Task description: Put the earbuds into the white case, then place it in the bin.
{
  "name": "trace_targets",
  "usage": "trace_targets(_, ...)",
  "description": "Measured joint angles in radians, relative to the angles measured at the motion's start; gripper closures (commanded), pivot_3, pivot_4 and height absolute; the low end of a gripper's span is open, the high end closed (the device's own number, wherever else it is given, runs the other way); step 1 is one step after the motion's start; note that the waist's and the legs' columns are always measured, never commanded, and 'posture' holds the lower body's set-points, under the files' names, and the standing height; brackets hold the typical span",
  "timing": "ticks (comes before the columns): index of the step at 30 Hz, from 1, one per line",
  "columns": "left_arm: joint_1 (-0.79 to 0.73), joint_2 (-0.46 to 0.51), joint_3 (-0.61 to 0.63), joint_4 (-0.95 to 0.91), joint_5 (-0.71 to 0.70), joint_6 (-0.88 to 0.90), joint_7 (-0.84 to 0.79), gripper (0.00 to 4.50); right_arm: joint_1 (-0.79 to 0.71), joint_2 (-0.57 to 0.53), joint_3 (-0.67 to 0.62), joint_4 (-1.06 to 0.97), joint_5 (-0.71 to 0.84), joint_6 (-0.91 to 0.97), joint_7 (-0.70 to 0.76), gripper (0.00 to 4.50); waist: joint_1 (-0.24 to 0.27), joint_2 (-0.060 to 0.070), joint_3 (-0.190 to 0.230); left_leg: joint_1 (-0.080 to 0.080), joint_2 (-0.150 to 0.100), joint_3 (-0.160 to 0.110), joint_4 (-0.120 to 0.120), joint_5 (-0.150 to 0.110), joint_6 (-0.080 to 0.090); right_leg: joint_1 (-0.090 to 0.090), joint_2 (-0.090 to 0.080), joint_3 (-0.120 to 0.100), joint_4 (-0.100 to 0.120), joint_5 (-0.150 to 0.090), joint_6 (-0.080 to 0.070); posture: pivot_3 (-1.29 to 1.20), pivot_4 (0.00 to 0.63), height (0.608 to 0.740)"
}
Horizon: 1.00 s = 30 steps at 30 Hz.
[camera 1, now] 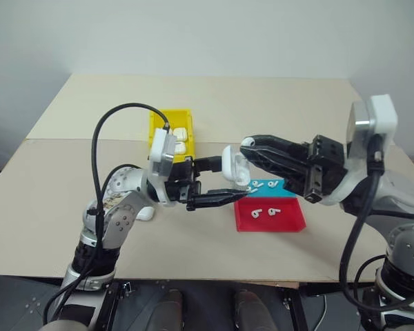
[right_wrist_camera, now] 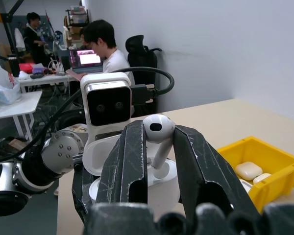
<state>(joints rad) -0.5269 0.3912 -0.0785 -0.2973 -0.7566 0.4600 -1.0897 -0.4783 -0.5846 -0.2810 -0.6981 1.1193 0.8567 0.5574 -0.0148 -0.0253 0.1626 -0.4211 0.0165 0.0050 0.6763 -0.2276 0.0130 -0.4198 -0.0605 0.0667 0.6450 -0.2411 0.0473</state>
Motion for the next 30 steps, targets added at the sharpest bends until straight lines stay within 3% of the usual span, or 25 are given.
trace_targets(20,-0.022,-0.043,-0.032,0.009,0.011,-0.004,-0.028,1.76,0.071,-0.122,0.01,0.001,-0.026,-0.111,0.08,3.9,0.0,0.0,0.0,0.0,0.0,0.0,0.0,0.0,0.0,0.0,0.0,0.0,-0.001,0.0,0.0,0.0,0.15,0.74)
trace_targets(27,-0.022,-0.042,-0.031,0.012,0.013,-0.006,-0.035,1.76,0.091,-0.146,0.024,0.024,-0.058,-0.155,0.13,1.59,0.0,0.0,0.0,0.0,0.0,0.0,0.0,0.0,0.0,0.0,0.0,0.0,-0.001,0.0,0.0,0.0,0.15,0.74)
trace_targets(30,-0.022,-0.041,-0.028,0.012,0.013,-0.007,-0.036,1.76,0.092,-0.158,0.024,0.032,-0.056,-0.162,0.142,1.4,0.001,0.0,0.0,0.0,0.0,0.0,0.0,0.0,0.0,0.0,0.0,0.0,-0.001,0.0,0.0,0.0,0.15,0.74)
